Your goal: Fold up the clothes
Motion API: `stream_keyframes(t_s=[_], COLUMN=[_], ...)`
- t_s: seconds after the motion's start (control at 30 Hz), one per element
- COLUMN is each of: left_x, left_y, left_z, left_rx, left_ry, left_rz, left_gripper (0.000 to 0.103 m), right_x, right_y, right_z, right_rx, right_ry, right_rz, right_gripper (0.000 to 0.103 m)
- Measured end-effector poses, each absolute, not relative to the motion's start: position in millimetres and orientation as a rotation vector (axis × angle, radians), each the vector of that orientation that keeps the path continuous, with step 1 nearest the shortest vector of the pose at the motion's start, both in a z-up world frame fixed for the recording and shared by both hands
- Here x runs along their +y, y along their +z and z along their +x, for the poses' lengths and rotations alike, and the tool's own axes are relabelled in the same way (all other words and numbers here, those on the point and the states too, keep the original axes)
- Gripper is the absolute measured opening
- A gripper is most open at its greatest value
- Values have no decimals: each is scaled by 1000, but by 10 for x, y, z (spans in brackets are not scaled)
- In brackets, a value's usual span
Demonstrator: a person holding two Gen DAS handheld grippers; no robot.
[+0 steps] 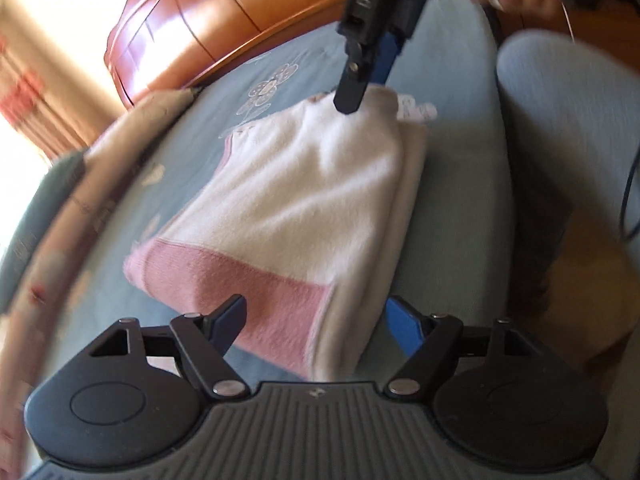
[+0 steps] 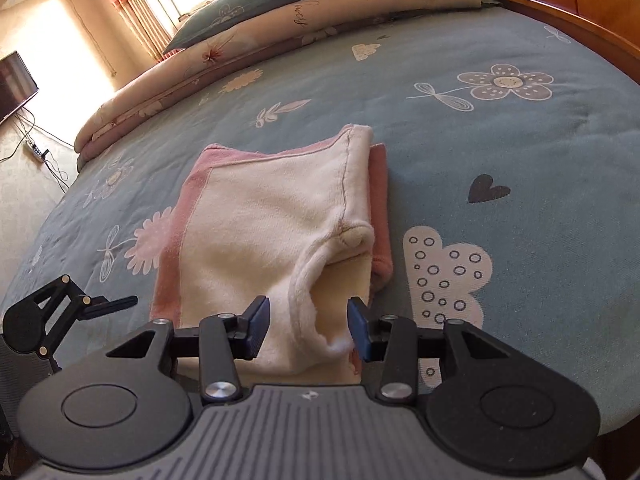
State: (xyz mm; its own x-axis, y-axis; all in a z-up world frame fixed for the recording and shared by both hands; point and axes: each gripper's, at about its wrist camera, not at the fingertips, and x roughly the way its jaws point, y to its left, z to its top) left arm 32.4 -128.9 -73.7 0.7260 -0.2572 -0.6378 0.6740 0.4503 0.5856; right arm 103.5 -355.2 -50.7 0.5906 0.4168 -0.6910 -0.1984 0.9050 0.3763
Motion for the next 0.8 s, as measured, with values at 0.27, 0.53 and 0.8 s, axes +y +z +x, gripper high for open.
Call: stream_keyframes(t_s=[0.27, 0.53, 0.8], left_x=[-1213, -931, -824], left_y=[-826, -654, -633], left_z=[443, 503, 449], left_rx=[504, 526, 590], left_ry=[-520, -436, -457], left_rz=[895, 765, 729], left_gripper=[74, 75, 75], right_x=[-3471, -3467, -3601], right_y=[-534, -573, -711], right_z=[983, 928, 868], right_rx=[871, 869, 927], right_ry=[385, 445, 418], right_rz=[281, 296, 358], right_gripper=[48, 31, 17])
